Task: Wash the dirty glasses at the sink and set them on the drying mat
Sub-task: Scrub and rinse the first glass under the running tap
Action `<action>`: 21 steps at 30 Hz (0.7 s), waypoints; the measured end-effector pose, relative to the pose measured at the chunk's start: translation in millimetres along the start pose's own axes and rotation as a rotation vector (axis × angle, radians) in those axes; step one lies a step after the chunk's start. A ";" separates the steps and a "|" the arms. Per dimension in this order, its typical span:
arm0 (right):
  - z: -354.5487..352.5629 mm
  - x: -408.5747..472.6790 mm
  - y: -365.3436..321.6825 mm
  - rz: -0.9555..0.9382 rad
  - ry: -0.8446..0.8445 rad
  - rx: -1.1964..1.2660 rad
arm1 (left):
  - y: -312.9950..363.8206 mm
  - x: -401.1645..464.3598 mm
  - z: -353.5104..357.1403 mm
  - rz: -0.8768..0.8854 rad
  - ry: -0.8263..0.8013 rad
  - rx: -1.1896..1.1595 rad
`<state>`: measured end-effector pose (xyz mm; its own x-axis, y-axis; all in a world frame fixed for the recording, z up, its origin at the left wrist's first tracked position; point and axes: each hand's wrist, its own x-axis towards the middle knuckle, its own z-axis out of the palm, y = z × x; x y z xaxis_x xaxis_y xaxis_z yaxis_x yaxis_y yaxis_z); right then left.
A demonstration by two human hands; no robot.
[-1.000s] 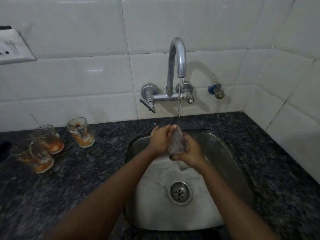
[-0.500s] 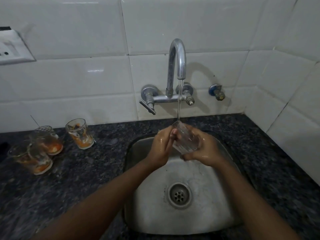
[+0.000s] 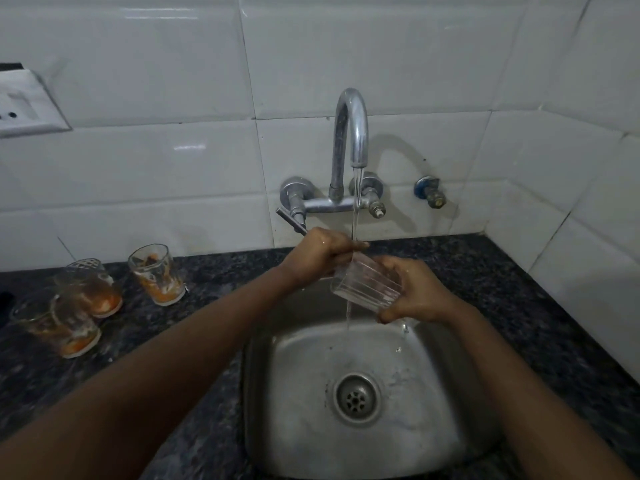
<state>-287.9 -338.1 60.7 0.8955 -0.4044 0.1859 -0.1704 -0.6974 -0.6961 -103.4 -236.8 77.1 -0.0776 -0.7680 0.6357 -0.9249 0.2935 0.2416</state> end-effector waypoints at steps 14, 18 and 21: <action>48.0 27.2 6.3 0.177 0.287 0.393 | 16.7 -25.0 10.1 -1.257 0.459 -1.041; 59.1 34.2 2.1 0.284 0.173 0.552 | -1.1 -16.6 -2.3 -1.206 0.486 -0.374; 68.9 42.7 -2.6 0.431 0.198 0.704 | -11.7 -3.1 -8.4 -1.065 0.451 -0.129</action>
<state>-220.9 -312.8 22.7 0.7111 -0.6924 -0.1223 -0.1256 0.0460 -0.9910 -89.3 -233.1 78.4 0.8794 -0.3967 0.2632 -0.3959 -0.3024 0.8671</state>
